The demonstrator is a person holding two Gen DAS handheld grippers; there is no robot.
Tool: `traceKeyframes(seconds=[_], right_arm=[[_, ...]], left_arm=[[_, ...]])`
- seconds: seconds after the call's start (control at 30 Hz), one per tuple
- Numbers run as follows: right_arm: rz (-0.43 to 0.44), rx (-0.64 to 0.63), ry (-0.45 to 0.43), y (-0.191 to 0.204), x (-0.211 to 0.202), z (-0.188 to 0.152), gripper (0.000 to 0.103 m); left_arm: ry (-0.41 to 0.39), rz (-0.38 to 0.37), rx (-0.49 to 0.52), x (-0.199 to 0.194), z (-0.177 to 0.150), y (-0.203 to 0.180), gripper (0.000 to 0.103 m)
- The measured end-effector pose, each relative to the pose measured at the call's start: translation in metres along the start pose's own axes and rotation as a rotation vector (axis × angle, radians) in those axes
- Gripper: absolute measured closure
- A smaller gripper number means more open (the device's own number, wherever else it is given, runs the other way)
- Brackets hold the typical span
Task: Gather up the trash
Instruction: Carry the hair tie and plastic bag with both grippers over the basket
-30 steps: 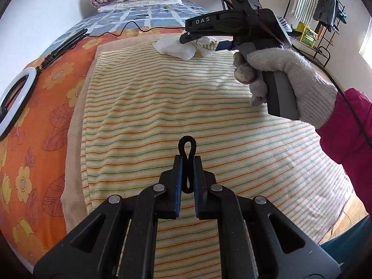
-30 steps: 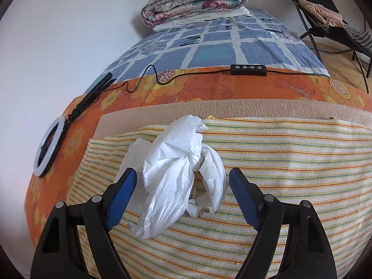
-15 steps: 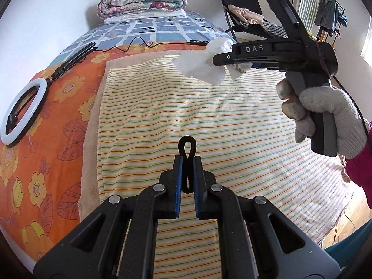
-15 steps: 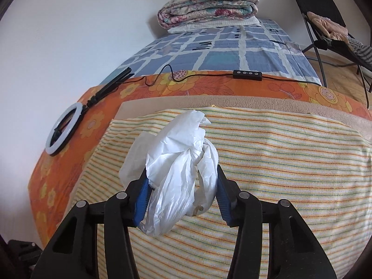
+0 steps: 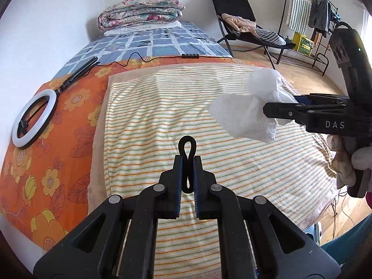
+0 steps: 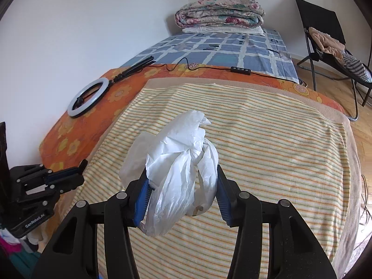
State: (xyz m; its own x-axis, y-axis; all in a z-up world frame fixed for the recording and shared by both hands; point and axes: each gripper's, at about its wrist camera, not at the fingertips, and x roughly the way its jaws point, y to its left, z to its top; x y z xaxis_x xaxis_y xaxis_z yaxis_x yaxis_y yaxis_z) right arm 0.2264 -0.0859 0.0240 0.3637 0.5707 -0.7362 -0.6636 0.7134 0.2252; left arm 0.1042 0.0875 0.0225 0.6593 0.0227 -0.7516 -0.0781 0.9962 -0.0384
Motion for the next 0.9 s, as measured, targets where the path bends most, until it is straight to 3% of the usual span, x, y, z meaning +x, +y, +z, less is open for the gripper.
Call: traceKeyframes(seconds=[0.37, 0.9], right_arm=[[0.01, -0.023, 0.039, 0.014, -0.064, -0.081, 0.054], [-0.008, -0.055, 0.155, 0.038, -0.105, -0.189, 0.054]], left_arm=[[-0.008, -0.018, 0.058, -0.033, -0.026, -0.042, 0.096], [0.092, -0.083, 0.097, -0.046, -0.104, -0.096, 0.096]])
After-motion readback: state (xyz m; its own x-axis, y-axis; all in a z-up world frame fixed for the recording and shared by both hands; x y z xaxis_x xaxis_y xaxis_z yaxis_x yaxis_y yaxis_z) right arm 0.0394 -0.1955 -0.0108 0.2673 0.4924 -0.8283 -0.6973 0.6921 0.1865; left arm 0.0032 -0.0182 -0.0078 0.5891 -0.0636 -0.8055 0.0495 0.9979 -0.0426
